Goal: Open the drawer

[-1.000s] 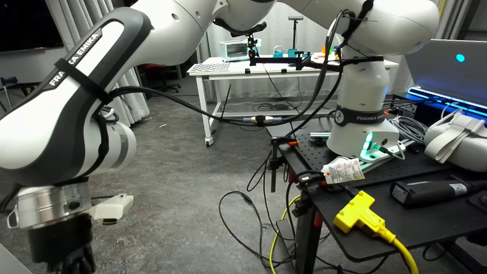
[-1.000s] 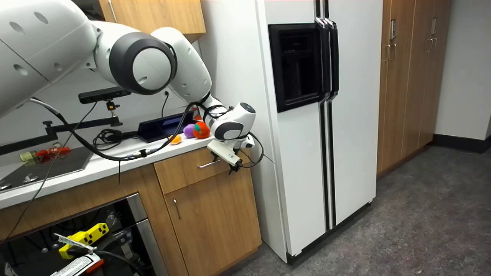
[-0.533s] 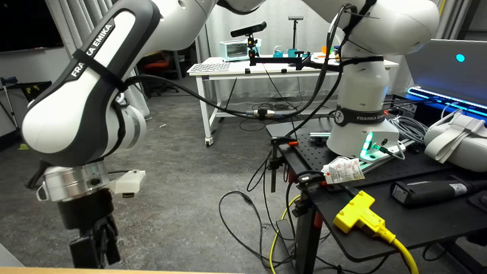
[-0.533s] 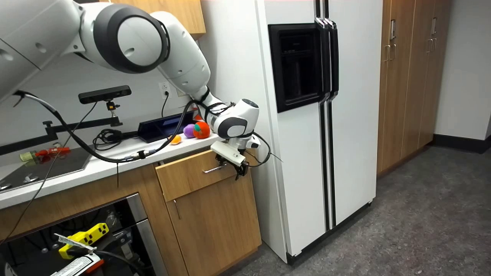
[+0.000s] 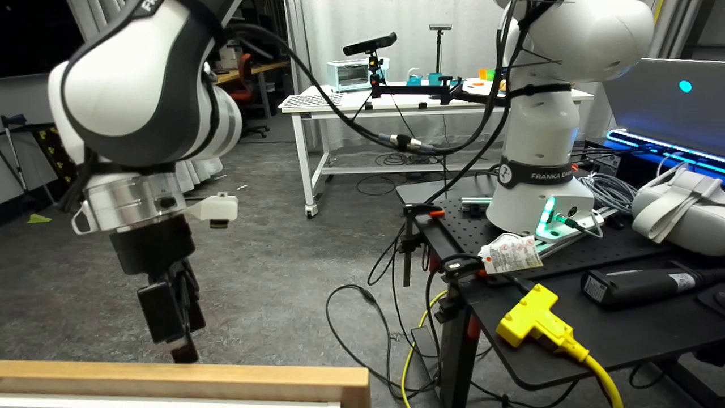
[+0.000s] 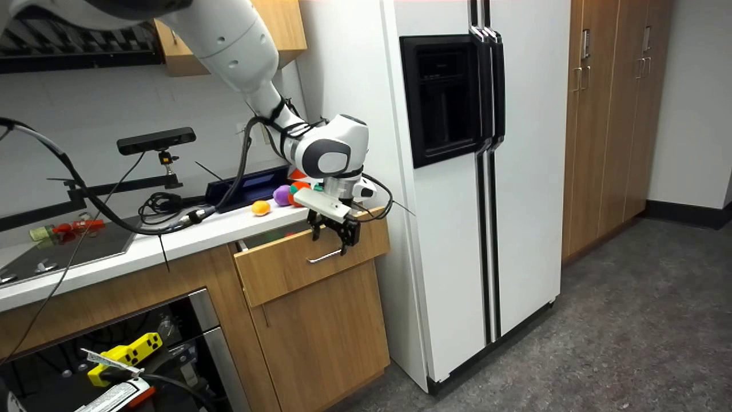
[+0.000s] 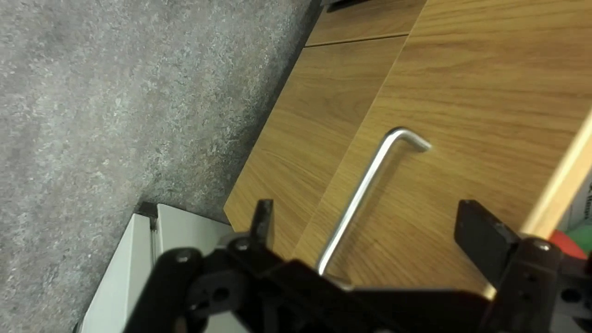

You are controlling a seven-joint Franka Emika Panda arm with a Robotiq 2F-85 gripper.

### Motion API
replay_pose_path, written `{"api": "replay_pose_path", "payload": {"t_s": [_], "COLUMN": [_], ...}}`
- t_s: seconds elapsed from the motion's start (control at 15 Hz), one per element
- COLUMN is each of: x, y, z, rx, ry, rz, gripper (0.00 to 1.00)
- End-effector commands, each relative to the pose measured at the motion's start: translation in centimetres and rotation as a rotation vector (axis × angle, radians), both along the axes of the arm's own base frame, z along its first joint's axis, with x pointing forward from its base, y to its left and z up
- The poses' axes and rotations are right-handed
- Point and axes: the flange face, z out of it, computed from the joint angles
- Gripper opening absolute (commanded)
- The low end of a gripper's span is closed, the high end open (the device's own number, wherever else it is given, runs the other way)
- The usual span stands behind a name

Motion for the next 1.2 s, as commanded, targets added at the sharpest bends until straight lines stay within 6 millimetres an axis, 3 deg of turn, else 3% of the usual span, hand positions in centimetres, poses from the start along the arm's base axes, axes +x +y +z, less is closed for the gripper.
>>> {"api": "replay_pose_path", "payload": {"t_s": [0.0,0.2,0.4,0.47,0.53,0.87,1.13], "x": [-2.1,-1.5,-1.1,-1.0,-1.0,-0.5,0.3], "y": [0.9,2.9,5.5,6.4,7.2,9.8,10.5], "z": [5.3,8.4,9.7,9.7,9.7,8.5,6.3], "rx": [-0.030,-0.030,-0.014,-0.001,0.016,0.045,0.047], "ry": [-0.038,-0.087,-0.107,-0.102,-0.095,-0.056,-0.012], "rz": [0.030,0.083,0.139,0.158,0.179,0.261,0.311], "gripper": [1.00,1.00,1.00,0.75,0.74,0.35,0.04]}}
